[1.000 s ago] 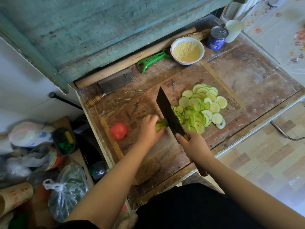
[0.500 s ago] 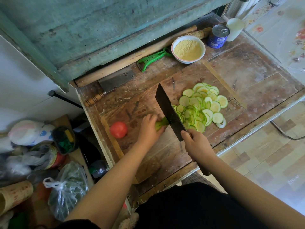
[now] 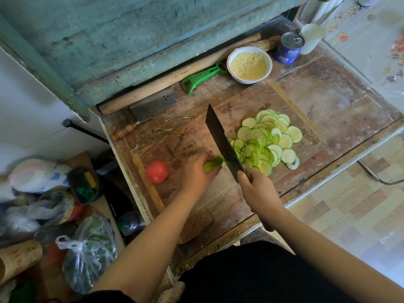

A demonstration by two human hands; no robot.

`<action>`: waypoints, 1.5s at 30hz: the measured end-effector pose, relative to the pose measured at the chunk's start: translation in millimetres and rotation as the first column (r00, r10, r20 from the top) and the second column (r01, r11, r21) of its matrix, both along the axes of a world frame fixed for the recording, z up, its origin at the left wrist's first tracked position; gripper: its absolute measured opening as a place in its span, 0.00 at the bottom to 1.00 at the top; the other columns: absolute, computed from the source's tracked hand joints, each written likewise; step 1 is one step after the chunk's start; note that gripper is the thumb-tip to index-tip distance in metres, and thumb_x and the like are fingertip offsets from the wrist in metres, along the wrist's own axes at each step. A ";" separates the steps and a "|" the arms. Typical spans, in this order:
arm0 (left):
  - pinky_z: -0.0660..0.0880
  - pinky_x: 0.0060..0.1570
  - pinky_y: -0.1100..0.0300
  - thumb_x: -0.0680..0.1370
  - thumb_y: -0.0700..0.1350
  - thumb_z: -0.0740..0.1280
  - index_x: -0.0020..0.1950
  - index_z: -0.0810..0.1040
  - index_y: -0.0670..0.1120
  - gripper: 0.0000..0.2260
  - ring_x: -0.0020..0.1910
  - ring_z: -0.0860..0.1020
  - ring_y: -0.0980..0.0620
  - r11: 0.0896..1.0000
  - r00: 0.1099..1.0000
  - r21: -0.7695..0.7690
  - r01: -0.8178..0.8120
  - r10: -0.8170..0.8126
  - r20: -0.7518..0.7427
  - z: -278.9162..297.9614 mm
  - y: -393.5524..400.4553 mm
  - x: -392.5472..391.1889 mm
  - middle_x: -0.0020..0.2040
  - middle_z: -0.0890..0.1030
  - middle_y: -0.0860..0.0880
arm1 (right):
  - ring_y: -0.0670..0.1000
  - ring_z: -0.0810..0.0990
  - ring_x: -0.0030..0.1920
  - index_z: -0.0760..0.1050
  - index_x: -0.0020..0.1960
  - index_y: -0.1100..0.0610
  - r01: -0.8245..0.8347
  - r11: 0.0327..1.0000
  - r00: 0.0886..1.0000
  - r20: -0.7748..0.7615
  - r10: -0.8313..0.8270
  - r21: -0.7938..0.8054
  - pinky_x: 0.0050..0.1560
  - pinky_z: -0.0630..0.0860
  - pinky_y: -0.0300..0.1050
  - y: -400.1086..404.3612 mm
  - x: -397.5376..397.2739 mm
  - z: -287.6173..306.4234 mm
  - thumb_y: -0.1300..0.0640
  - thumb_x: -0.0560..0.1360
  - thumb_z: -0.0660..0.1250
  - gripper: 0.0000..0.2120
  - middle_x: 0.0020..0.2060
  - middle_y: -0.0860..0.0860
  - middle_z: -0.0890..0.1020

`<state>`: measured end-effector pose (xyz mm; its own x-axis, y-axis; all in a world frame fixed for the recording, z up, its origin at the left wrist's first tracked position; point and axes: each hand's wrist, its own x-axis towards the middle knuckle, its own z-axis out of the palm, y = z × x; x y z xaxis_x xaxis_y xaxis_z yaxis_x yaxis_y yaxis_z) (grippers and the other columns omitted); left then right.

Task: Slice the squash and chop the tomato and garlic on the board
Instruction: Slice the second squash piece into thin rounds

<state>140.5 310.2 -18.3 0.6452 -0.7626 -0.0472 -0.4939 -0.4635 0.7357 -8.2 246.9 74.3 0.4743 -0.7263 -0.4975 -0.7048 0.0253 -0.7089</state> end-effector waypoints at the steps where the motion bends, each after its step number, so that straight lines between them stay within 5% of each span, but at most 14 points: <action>1: 0.70 0.43 0.57 0.69 0.47 0.76 0.46 0.80 0.46 0.11 0.49 0.75 0.46 1.000 1.000 0.001 0.016 -0.016 0.013 -1.9 -0.4 0.0 0.47 0.80 0.48 | 0.51 0.66 0.26 0.66 0.36 0.60 0.009 1.000 1.000 -0.002 -0.009 0.002 0.30 0.67 0.45 -0.9 -0.1 -0.4 0.50 0.79 0.56 0.17 0.26 0.52 0.68; 5: 0.65 0.45 0.59 0.69 0.47 0.75 0.48 0.79 0.45 0.11 0.50 0.73 0.46 0.998 0.997 0.016 0.057 -0.057 0.054 -4.0 -0.4 1.2 0.49 0.80 0.48 | 0.52 0.68 0.28 0.70 0.43 0.66 0.014 0.999 1.000 0.004 -0.015 0.033 0.30 0.67 0.47 -3.7 1.2 -1.8 0.49 0.79 0.56 0.19 0.28 0.54 0.70; 19: 0.64 0.44 0.58 0.70 0.48 0.74 0.49 0.80 0.45 0.11 0.50 0.72 0.46 0.997 0.995 0.038 0.066 -0.069 0.069 -1.2 -1.2 0.4 0.50 0.79 0.48 | 0.52 0.68 0.27 0.69 0.42 0.66 -0.014 0.999 1.000 -0.003 0.014 0.036 0.31 0.69 0.47 -5.2 3.5 -5.9 0.51 0.78 0.56 0.18 0.28 0.54 0.70; 28: 0.57 0.39 0.63 0.70 0.47 0.74 0.47 0.79 0.44 0.11 0.47 0.70 0.48 0.998 0.993 0.028 0.065 -0.067 0.095 0.0 -2.6 0.5 0.47 0.78 0.48 | 0.51 0.68 0.28 0.68 0.39 0.60 -0.054 0.998 0.998 -0.036 0.055 0.020 0.33 0.75 0.52 -4.4 15.8 -15.8 0.51 0.79 0.56 0.15 0.28 0.51 0.70; 36: 0.61 0.43 0.60 0.70 0.45 0.74 0.48 0.78 0.44 0.11 0.49 0.71 0.46 0.996 0.994 0.045 0.078 -0.081 0.077 -0.9 -1.2 -0.3 0.49 0.78 0.48 | 0.51 0.69 0.27 0.68 0.38 0.60 -0.009 1.000 1.000 -0.011 0.010 0.029 0.30 0.70 0.48 -10.6 19.9 -20.9 0.50 0.79 0.56 0.16 0.27 0.52 0.70; 45: 0.70 0.51 0.53 0.73 0.51 0.71 0.59 0.77 0.48 0.16 0.53 0.72 0.47 0.990 0.988 0.107 0.093 -0.105 0.116 -3.4 -0.5 -1.0 0.55 0.78 0.49 | 0.53 0.67 0.28 0.69 0.41 0.65 0.003 1.000 0.999 0.041 -0.005 0.031 0.30 0.68 0.48 -5.7 4.6 -5.7 0.51 0.78 0.57 0.17 0.28 0.54 0.68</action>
<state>139.5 309.7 -21.7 0.5727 -0.8181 -0.0531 -0.6234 -0.4767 0.6198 -3.6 241.1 68.5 0.4921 -0.7129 -0.4996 -0.6749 0.0501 -0.7362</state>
